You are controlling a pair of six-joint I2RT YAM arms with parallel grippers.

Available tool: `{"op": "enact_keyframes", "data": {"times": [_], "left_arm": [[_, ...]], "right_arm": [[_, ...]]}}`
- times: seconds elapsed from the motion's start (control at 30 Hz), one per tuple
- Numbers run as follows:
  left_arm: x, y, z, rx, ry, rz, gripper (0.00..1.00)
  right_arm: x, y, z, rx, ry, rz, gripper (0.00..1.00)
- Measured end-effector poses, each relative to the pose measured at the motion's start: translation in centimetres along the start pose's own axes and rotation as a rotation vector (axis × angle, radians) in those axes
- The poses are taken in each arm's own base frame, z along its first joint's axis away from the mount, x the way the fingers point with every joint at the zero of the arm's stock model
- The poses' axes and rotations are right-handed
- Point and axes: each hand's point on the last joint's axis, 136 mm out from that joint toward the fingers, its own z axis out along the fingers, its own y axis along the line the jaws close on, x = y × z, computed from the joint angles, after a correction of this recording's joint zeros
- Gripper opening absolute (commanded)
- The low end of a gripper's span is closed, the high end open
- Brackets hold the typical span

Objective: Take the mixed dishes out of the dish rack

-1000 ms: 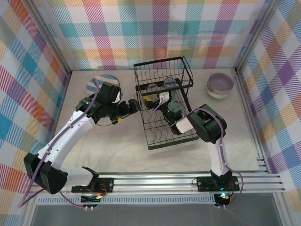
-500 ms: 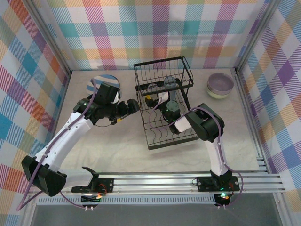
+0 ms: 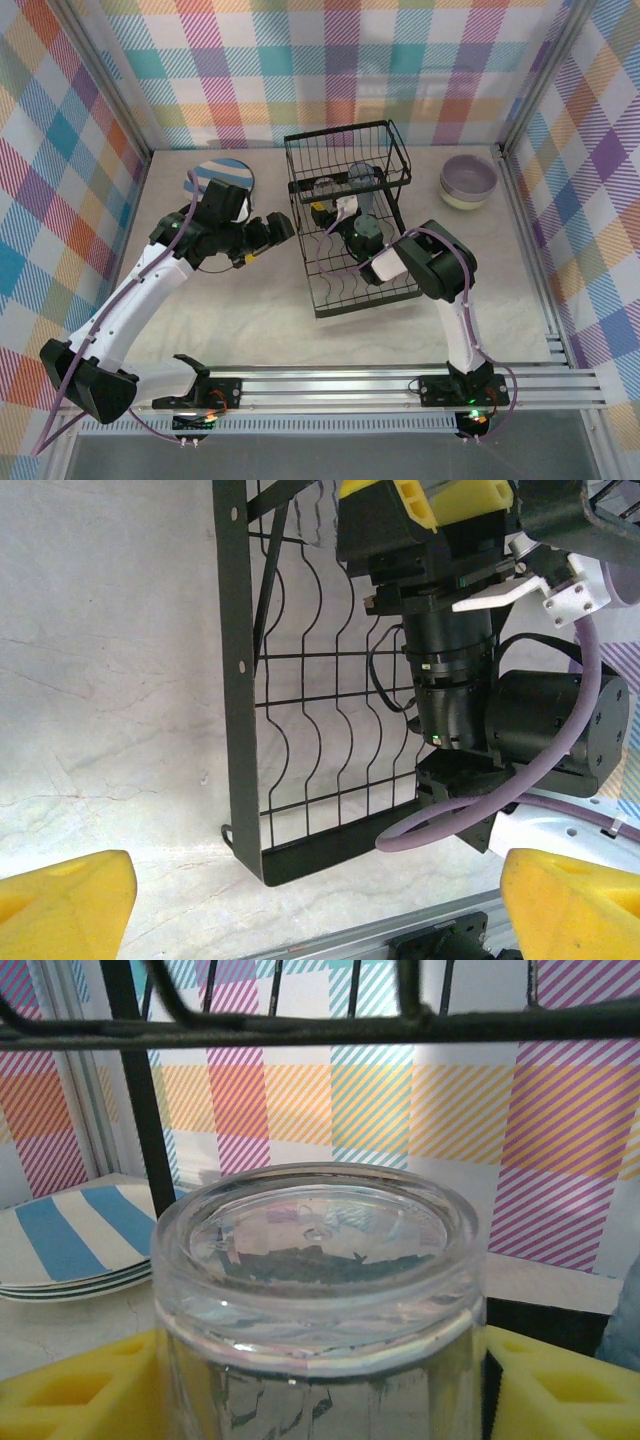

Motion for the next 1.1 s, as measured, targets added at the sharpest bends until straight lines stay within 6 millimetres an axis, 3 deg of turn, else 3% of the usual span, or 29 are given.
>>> {"op": "enact_keyframes", "data": {"times": [0.6, 1.1], "left_arm": [[0.1, -0.1, -0.6, 0.014, -0.011, 0.004, 0.94], [-0.1, -0.2, -0.2, 0.015, -0.008, 0.01, 0.94]], "right_arm": [[-0.3, 1.2, -3.4, -0.025, 0.038, -0.011, 0.63], [-1.0, 0.4, -8.5, -0.001, 0.081, 0.018, 0.62]]}}
